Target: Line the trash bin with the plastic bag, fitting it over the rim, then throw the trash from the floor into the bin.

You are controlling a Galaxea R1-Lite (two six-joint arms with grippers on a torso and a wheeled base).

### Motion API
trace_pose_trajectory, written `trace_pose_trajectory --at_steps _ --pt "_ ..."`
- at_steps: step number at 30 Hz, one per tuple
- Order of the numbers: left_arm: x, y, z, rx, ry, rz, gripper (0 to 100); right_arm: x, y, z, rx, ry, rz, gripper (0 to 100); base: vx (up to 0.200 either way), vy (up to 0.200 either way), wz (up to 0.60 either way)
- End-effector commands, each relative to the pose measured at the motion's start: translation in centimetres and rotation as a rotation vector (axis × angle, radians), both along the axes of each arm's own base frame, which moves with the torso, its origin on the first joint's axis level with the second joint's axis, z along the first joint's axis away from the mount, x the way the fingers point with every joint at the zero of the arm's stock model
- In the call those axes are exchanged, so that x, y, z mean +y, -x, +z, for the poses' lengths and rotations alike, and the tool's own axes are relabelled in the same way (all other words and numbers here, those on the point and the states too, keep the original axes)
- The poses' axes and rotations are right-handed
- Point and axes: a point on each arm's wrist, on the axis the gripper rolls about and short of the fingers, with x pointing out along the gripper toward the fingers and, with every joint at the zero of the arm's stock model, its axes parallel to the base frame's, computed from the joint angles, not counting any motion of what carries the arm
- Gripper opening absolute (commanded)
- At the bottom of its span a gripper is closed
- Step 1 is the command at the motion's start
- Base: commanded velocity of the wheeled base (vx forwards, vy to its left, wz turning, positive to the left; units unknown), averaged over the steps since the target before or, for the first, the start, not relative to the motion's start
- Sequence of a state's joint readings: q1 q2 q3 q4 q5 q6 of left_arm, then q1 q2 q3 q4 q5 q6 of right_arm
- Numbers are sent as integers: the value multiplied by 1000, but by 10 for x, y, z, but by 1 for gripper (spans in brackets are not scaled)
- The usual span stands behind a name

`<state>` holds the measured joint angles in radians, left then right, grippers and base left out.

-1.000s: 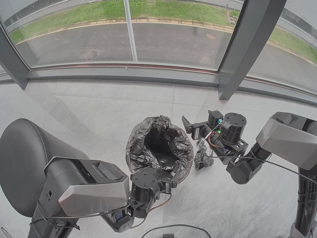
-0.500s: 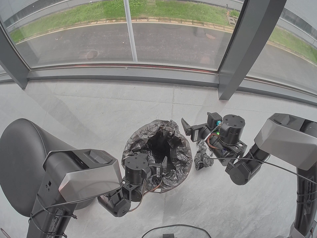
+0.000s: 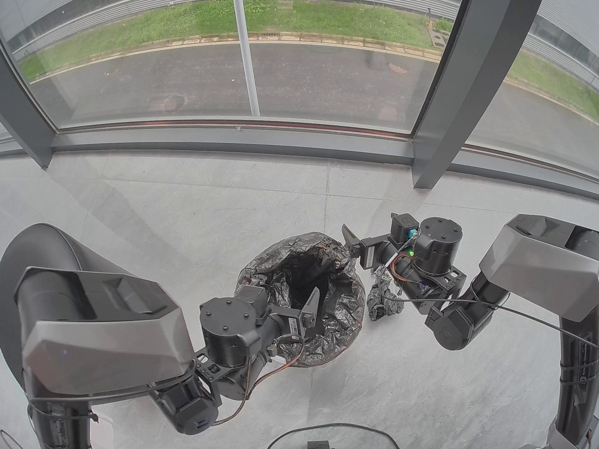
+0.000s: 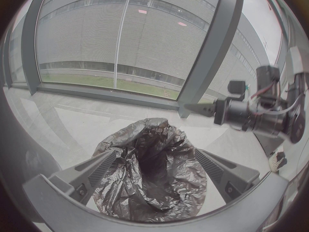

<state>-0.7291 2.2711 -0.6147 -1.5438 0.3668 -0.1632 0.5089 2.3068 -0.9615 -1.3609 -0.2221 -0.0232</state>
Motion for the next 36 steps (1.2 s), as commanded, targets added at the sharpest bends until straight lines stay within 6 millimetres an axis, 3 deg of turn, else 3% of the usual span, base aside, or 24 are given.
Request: trace_pose_trajectory --at_steps 1,4,6,8,10,15,19,26,36 --pt "11 26 44 -45 118 -22 100 1 -1 -8 17 11 0 100 0 0 0" --pt "14 32 55 -42 186 -26 100 1 -2 -16 40 22 2 100 0 0 0" --pt "24 36 69 -51 242 -20 100 3 -6 -46 96 52 -5 100 0 0 0" --pt "39 27 77 -76 255 24 100 4 -11 -65 122 67 -17 100 0 0 0" --pt "53 17 81 -81 251 65 100 -4 -20 -71 137 73 -44 100 0 0 0" --pt "81 -6 96 -66 238 153 100 -40 -40 -61 232 108 -142 100 0 0 0" --pt "95 -9 112 -17 230 199 100 -55 -58 -35 353 97 -202 100 0 0 0" --pt "113 -13 123 3 273 194 100 -43 -97 6 439 -19 -288 100 0 0 0" --pt "125 -24 120 0 267 237 100 -20 -125 -12 570 34 -294 100 0 0 0"
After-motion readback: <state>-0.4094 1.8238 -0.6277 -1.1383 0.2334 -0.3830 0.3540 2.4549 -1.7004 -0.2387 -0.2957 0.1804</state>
